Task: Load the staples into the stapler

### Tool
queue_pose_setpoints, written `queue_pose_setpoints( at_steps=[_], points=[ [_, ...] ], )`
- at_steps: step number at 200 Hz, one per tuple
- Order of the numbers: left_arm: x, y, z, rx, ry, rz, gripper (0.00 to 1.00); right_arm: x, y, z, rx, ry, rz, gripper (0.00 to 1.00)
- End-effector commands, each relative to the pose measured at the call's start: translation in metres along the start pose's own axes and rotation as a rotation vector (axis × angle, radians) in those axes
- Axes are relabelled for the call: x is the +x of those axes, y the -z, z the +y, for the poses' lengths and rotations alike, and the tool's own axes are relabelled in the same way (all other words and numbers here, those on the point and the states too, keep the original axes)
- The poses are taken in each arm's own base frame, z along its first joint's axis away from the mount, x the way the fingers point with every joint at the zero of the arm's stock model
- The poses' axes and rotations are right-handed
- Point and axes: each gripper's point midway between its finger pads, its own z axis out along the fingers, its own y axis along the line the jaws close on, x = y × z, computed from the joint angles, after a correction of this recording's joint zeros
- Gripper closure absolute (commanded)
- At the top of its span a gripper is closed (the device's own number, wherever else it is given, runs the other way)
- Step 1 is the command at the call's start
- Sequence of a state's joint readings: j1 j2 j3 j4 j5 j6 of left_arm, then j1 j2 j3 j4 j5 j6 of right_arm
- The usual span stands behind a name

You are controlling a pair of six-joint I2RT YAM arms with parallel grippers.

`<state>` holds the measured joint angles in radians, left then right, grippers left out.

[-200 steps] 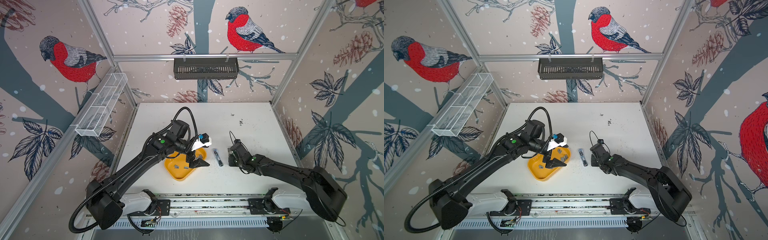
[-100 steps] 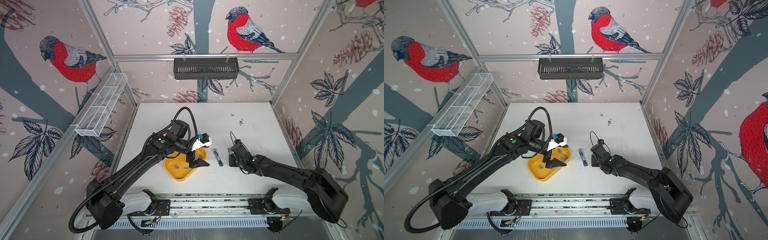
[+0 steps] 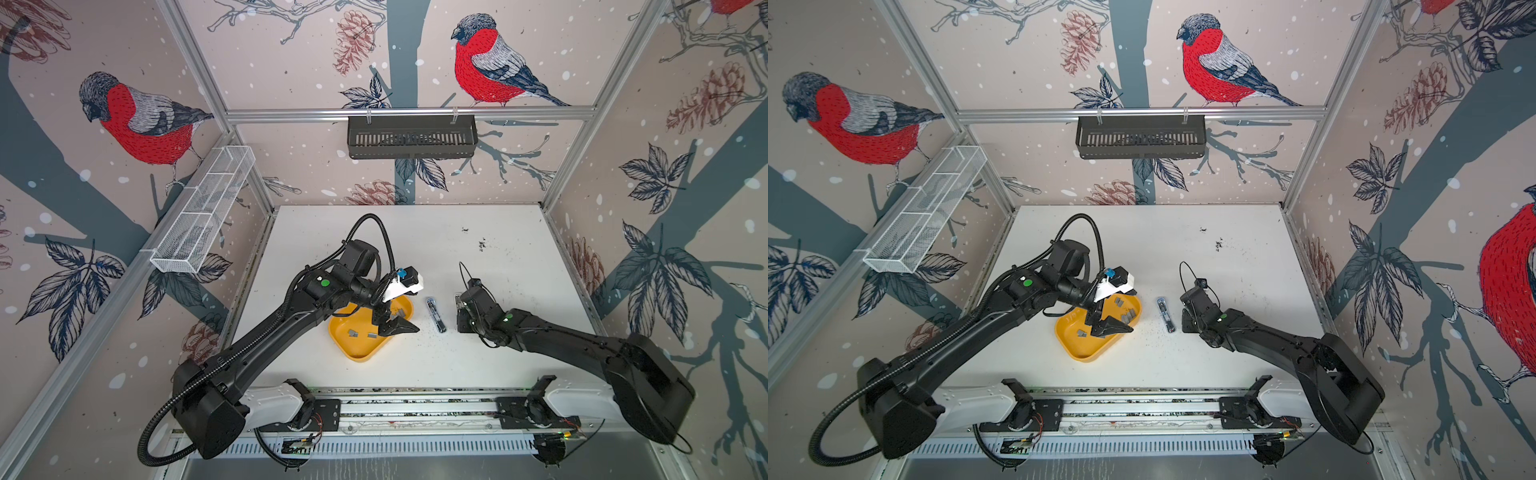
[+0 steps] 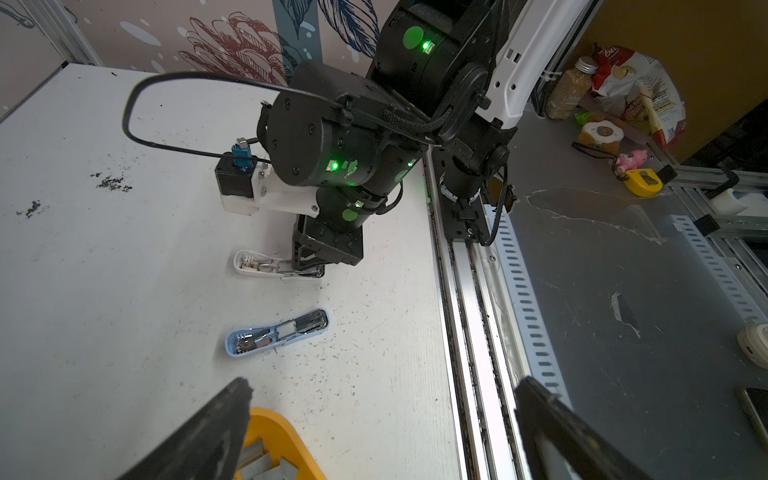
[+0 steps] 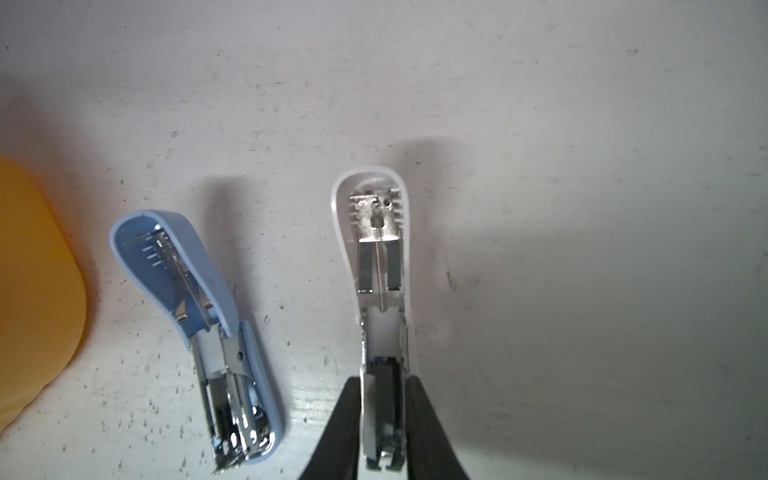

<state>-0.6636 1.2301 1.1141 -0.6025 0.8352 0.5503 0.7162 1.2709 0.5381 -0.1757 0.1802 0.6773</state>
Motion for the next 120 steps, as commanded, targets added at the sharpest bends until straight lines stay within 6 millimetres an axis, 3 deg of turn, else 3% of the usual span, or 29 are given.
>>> queue_pose_setpoints(
  at_steps=[1, 48, 120],
  points=[
    [-0.007, 0.002, -0.003, 0.016, -0.023, -0.024, 0.01, -0.007, 0.003, 0.003, -0.009, -0.007, -0.027, 0.81],
    [-0.007, 0.002, -0.003, 0.018, -0.022, -0.024, 0.02, -0.01, 0.008, 0.01, -0.048, 0.001, -0.031, 0.85],
    [-0.007, 0.002, -0.003, 0.017, -0.024, -0.025, 0.02, -0.003, -0.002, 0.011, -0.042, 0.017, 0.003, 0.85]
  ],
)
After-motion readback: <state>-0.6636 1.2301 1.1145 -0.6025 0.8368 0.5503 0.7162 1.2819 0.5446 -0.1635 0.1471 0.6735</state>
